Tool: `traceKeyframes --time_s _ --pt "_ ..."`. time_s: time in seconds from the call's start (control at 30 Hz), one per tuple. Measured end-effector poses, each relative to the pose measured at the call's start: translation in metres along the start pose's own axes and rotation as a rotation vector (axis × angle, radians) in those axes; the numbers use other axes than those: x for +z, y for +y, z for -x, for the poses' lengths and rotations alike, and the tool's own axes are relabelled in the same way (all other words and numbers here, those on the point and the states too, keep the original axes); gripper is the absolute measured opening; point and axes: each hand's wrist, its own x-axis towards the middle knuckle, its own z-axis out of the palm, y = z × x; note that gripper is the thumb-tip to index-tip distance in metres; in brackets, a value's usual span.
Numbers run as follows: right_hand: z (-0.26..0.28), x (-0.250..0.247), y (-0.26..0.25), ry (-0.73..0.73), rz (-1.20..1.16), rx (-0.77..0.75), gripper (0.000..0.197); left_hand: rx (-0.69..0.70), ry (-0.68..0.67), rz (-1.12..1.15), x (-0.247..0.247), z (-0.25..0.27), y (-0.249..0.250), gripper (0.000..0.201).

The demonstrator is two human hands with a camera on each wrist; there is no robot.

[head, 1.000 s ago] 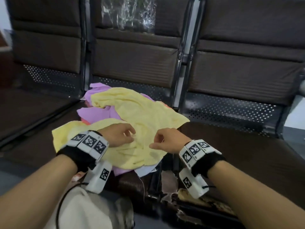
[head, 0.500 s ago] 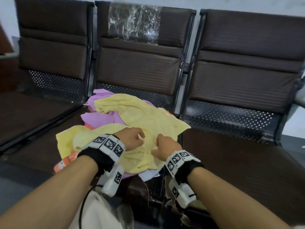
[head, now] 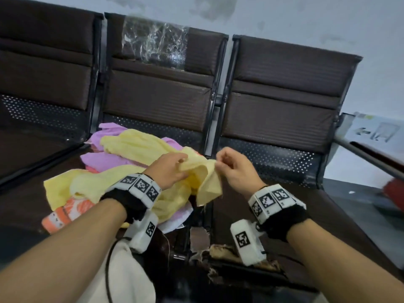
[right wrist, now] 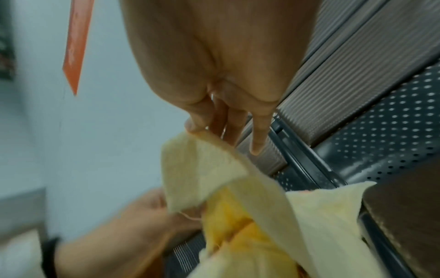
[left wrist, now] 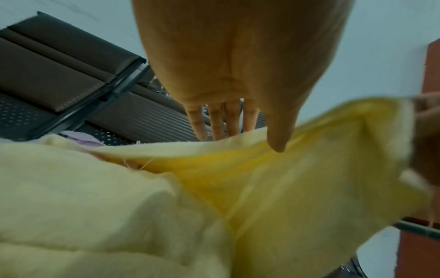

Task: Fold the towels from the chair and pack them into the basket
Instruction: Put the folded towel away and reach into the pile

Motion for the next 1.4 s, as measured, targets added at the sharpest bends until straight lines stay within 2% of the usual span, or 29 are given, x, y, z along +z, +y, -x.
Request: traceKeyframes --time_s 0.1,0.17,0.27,0.33,0.43,0.5,0.57,0.6,0.67,0.7,0.8,0.87,0.93,1.03,1.13,1.2,1.27,1.33,1.4 --pt "0.007 -0.039 0.002 0.183 -0.2 -0.007 0.02 0.077 -0.063 -0.061 0.014 -0.009 0.016 0.036" --pt "0.009 -0.063 0.01 0.255 -0.309 -0.008 0.023 0.087 -0.045 -0.086 0.019 -0.016 0.023 0.023" --pt "0.01 -0.089 0.032 0.332 -0.375 0.043 0.023 0.096 0.004 -0.088 0.024 -0.03 0.031 0.032" --pt "0.011 -0.094 0.052 0.339 -0.372 0.16 0.022 0.144 0.048 -0.055 0.029 -0.037 0.038 0.027" --pt "0.009 -0.087 0.073 0.233 -0.137 0.302 0.021 0.233 0.071 0.042 0.037 -0.046 0.054 0.015" --pt "0.007 -0.082 0.077 0.094 -0.017 0.266 0.021 0.287 0.092 0.086 0.044 -0.051 0.067 0.013" --pt "0.007 -0.079 0.074 -0.124 0.043 0.204 0.04 0.328 0.136 0.114 0.047 -0.057 0.077 0.011" --pt "0.007 -0.078 0.074 -0.233 0.117 0.165 0.043 0.341 0.156 0.124 0.049 -0.059 0.081 0.011" --pt "0.008 -0.079 0.074 -0.345 0.202 0.096 0.026 0.356 0.163 0.144 0.052 -0.064 0.083 0.014" --pt "0.007 -0.082 0.073 -0.336 0.174 0.075 0.022 0.354 0.15 0.157 0.053 -0.067 0.083 0.015" --pt "0.003 -0.096 0.071 -0.121 -0.147 0.031 0.026 0.302 0.084 0.221 0.057 -0.069 0.075 0.028" --pt "0.001 -0.104 0.069 0.022 -0.356 0.014 0.026 0.27 0.027 0.224 0.059 -0.068 0.067 0.029" --pt "0.002 -0.108 0.065 0.111 -0.452 -0.006 0.027 0.234 0.001 0.179 0.062 -0.068 0.058 0.024" --pt "0.006 -0.12 0.058 0.286 -0.626 -0.003 0.027 0.137 -0.036 -0.01 0.065 -0.068 0.043 0.023" --pt "0.013 -0.139 0.052 0.472 -0.827 0.061 0.029 0.001 -0.112 -0.211 0.063 -0.066 0.029 0.025" --pt "0.018 -0.145 0.052 0.572 -0.815 0.113 0.032 -0.039 -0.134 -0.268 0.059 -0.061 0.028 0.031" --pt "0.023 -0.144 0.052 0.608 -0.768 0.177 0.033 0.007 -0.077 -0.264 0.055 -0.056 0.038 0.03" --pt "0.025 -0.141 0.051 0.604 -0.681 0.222 0.028 0.102 0.017 -0.154 0.049 -0.051 0.06 0.024" --pt "0.025 -0.139 0.05 0.586 -0.588 0.229 0.022 0.124 0.052 0.052 0.045 -0.051 0.086 0.023"
